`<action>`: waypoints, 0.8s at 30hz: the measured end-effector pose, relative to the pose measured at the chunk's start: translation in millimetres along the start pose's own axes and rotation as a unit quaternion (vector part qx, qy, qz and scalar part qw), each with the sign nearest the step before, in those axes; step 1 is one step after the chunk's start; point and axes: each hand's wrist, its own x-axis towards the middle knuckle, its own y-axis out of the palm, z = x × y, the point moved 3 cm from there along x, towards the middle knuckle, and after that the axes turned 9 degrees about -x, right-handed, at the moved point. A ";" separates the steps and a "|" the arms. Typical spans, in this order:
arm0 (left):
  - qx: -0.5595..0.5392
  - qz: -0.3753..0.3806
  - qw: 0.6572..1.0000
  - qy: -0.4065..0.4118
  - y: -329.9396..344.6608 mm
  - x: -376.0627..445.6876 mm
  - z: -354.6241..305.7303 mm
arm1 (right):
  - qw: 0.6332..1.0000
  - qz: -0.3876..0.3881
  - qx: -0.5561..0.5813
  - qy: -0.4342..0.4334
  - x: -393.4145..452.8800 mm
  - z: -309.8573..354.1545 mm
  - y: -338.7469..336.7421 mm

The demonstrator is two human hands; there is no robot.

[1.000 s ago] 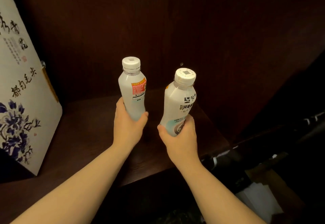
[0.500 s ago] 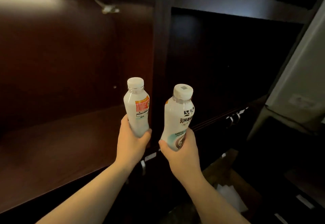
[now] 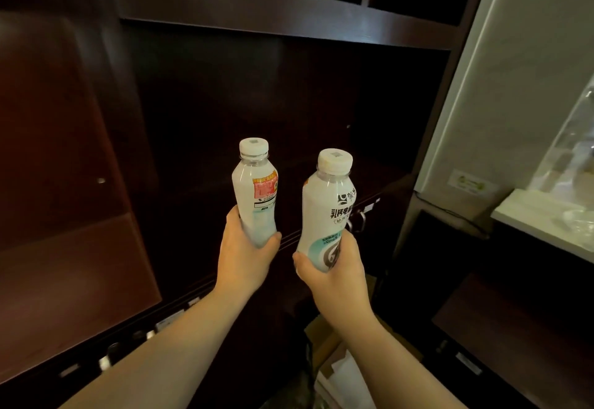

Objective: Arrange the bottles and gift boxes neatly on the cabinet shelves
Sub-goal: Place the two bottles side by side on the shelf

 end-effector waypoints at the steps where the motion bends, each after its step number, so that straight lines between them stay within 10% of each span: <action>1: 0.000 0.004 1.000 0.000 12.2 5.7 3.8 | 1.000 -0.003 -0.003 -0.001 9.3 -7.4 -4.0; 24: -0.038 0.005 0.993 -0.113 243.7 219.6 150.7 | 0.999 0.017 -0.041 0.032 291.1 -192.5 8.1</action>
